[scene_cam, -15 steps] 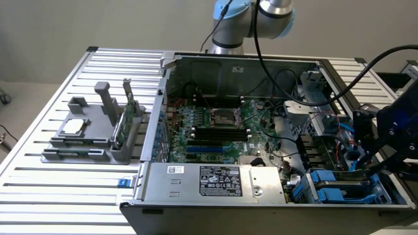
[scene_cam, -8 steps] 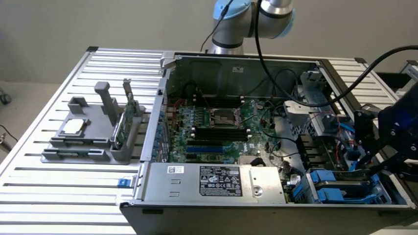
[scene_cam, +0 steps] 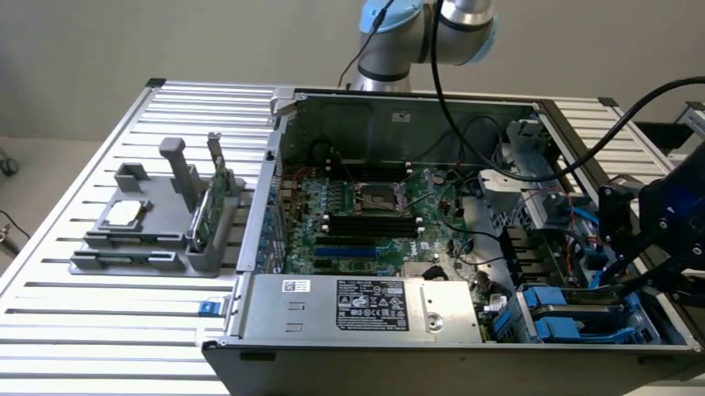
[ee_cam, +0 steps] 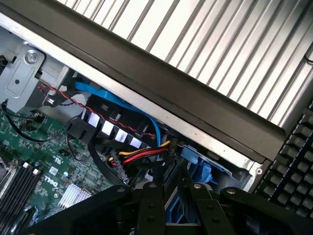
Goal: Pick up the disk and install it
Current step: 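Insert the disk into the insertion slot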
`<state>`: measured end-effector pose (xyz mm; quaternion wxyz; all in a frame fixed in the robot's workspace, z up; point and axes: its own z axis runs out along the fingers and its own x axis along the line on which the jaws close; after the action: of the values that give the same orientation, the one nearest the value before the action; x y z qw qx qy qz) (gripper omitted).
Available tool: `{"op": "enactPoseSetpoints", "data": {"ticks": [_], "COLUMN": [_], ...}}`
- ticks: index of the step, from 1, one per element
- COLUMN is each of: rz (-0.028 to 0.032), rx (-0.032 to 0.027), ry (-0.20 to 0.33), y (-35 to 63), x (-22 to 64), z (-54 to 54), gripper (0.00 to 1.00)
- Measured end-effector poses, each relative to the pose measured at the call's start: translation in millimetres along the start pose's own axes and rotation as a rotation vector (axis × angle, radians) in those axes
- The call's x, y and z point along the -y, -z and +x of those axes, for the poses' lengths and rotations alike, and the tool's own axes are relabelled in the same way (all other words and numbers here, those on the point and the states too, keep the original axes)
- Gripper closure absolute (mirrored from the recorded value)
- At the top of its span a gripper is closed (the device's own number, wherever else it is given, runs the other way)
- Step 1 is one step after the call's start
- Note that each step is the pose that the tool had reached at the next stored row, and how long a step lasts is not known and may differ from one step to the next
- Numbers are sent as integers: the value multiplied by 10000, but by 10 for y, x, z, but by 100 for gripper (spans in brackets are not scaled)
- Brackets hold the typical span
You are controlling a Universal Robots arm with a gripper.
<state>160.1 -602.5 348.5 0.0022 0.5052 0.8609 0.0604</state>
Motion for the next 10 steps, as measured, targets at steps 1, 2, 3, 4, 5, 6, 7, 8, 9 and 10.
{"op": "enactPoseSetpoints", "data": {"ticks": [1,2,3,4,5,6,7,8,9,10], "rz": [-7,-14,-20,-26,-32,-37,-43,-51,-59,-61], "rx": [-9,-17,-22,-26,-29,-32,-38,-48,-65,-84], "ry": [-28,-61,-98,-136,-171,-204,-235,-259,-280,-296], "y": [1,1,1,1,2,2,2,1,-2,-6], "x": [1,3,5,7,9,12,15,17,21,25], "z": [-3,-5,-8,-12,-17,-21,-26,-31,-37,-43], "gripper": [74,74,74,74,74,74,74,74,74,74]}}
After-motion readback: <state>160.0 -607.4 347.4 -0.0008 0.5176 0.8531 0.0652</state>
